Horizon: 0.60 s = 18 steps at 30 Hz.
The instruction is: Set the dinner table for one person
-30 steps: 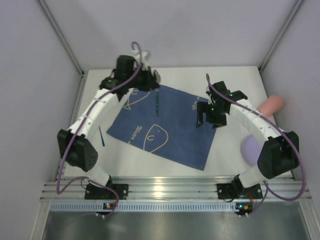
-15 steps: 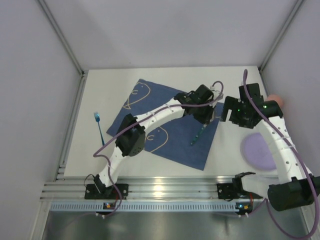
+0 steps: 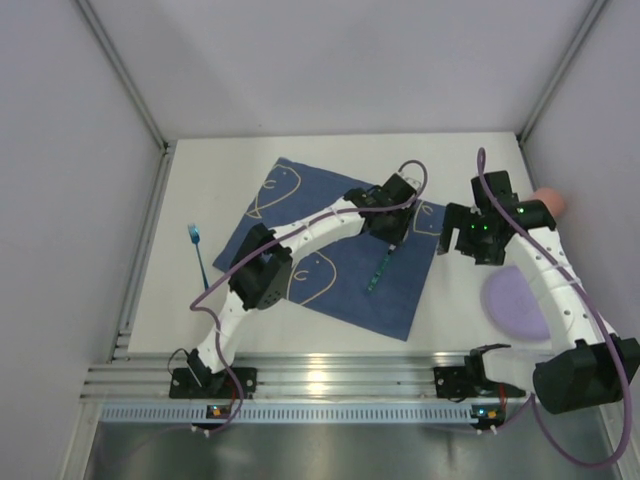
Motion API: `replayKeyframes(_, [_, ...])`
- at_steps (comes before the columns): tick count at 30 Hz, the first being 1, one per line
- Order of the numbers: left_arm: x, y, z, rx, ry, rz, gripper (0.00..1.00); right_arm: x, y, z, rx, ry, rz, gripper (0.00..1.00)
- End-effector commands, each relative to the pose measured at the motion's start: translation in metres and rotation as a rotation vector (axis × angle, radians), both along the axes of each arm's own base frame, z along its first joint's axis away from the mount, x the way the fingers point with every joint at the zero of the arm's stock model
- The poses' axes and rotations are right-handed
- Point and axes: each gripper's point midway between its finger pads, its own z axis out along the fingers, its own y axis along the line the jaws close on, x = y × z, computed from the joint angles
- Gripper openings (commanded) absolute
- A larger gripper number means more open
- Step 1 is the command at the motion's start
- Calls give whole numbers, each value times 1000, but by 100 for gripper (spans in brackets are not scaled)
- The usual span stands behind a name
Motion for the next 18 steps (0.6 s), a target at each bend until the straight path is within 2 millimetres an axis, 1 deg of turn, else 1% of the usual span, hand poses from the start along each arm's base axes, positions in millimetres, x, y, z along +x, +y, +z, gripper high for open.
replayKeyframes(1, [23, -14, 27, -118, -50, 127, 52, 8, 2, 9, 7, -31, 17, 88])
replayKeyframes(2, [23, -16, 34, -143, -44, 129, 73, 7, 2, 7, 6, -27, 22, 88])
replayKeyframes(3, [26, -15, 41, -157, -49, 150, 87, 7, 2, 7, 6, -27, 22, 88])
replayKeyframes(4, [29, -8, 45, -148, -50, 171, 98, 7, 2, 6, 6, -27, 22, 88])
replayKeyframes(5, [36, 4, 64, -145, -95, 213, 98, 8, 3, 6, 6, -27, 20, 88])
replayKeyframes(6, [41, 22, 66, -108, -112, 275, 98, 8, 3, 7, 6, -28, 22, 88])
replayKeyframes(7, [48, 55, 66, -48, -110, 354, 98, 9, 3, 8, 5, -33, 24, 88])
replayKeyframes(8, [52, 83, 93, -58, -139, 422, 98, 9, 2, 10, 3, -39, 26, 88])
replayKeyframes(9, [48, 123, 69, 9, -95, 520, 98, 9, 3, 12, 2, -46, 30, 88])
replayKeyframes(10, [62, 176, 66, 24, -71, 639, 98, 9, 4, 13, 1, -49, 34, 88])
replayKeyframes(11, [59, 209, 91, -34, -90, 703, 98, 10, 4, 12, 0, -49, 36, 88])
replayKeyframes(12, [49, 274, 51, 43, -12, 821, 98, 10, 5, 12, 2, -50, 37, 88])
replayKeyframes(13, [42, 306, 45, 55, -1, 877, 98, 9, 6, 10, 9, -48, 41, 88])
replayKeyframes(14, [35, 334, 58, 20, -34, 923, 97, 10, 8, 9, 15, -47, 46, 88])
replayKeyframes(15, [15, 380, 27, 80, 36, 983, 96, 11, 10, 8, 25, -45, 49, 88])
replayKeyframes(16, [5, 400, 21, 94, 50, 1014, 96, 11, 11, 7, 27, -42, 50, 88])
replayKeyframes(17, [-4, 417, 19, 104, 58, 1040, 96, 12, 12, 7, 33, -42, 52, 88])
replayKeyframes(18, [-22, 445, 2, 151, 108, 1075, 95, 12, 14, 6, 38, -35, 57, 88])
